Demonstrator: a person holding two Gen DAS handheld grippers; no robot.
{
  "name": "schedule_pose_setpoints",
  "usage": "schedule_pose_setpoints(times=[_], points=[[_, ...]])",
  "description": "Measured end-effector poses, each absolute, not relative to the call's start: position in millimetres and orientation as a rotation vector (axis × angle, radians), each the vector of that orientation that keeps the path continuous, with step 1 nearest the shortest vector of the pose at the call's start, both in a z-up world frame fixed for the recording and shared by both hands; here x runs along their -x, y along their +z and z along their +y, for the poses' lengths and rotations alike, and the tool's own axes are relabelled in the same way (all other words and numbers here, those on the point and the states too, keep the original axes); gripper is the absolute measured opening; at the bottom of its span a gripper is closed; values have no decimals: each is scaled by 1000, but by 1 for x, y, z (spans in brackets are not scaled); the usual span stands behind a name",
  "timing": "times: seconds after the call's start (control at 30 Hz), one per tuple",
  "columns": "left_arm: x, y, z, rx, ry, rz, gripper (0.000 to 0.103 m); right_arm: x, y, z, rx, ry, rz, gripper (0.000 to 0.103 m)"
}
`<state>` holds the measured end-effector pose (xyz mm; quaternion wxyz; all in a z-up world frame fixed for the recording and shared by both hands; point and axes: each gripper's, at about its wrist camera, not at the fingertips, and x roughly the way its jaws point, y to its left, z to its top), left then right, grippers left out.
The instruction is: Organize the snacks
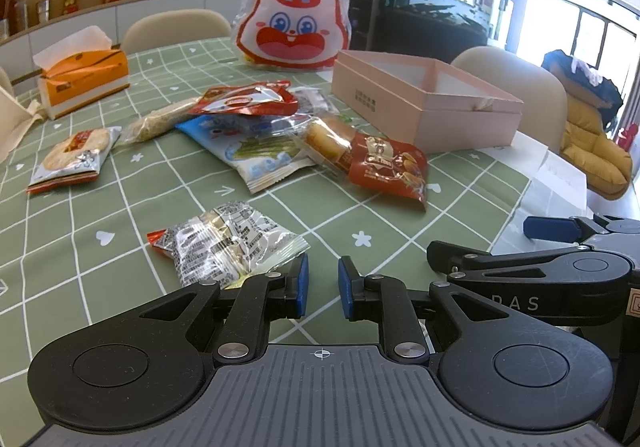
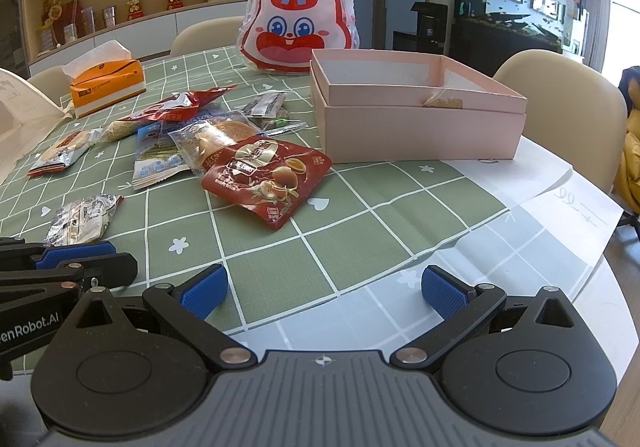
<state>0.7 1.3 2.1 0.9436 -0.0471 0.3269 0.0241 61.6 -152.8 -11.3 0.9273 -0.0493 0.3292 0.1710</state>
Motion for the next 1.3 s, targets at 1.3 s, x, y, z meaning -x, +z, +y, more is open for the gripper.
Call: schedule_pose_setpoints(times=[1.3], points=[[-98,10,273,510,380,597,20,-84,24,-120,219,680,577,100]])
